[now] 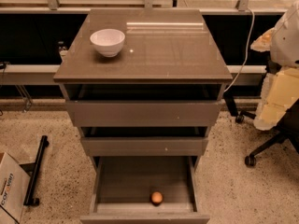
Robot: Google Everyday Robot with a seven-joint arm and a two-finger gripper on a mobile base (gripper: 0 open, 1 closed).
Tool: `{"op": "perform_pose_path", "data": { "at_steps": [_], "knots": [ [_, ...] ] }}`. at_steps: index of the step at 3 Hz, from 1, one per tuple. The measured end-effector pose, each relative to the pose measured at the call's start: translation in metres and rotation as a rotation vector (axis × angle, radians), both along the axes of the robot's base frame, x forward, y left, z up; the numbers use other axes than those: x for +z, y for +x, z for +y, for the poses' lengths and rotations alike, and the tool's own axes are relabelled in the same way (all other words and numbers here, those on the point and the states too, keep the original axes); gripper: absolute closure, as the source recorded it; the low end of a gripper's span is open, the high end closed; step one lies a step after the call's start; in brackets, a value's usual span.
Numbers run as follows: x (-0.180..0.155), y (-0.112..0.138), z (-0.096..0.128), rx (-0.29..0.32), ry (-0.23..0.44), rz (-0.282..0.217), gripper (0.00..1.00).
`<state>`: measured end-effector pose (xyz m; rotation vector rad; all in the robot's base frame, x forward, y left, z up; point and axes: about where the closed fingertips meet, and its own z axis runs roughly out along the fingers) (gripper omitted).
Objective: Pick orange from bottom drawer and place on counter
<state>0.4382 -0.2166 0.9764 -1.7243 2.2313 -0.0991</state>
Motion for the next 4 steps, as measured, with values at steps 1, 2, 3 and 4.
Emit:
{"op": "perform_pose_path", "data": {
  "at_steps": [1, 2, 3, 4],
  "knots": [
    [0.000, 0.000, 0.000, 0.000, 0.000, 0.000, 0.00],
    [-0.006, 0.001, 0.003, 0.003, 0.041, -0.009, 0.00],
    [-0.024, 0.001, 0.017, 0.013, 0.154, -0.018, 0.00],
    [-0.045, -0.004, 0.042, 0.038, 0.270, -0.036, 0.00]
  ]
}}
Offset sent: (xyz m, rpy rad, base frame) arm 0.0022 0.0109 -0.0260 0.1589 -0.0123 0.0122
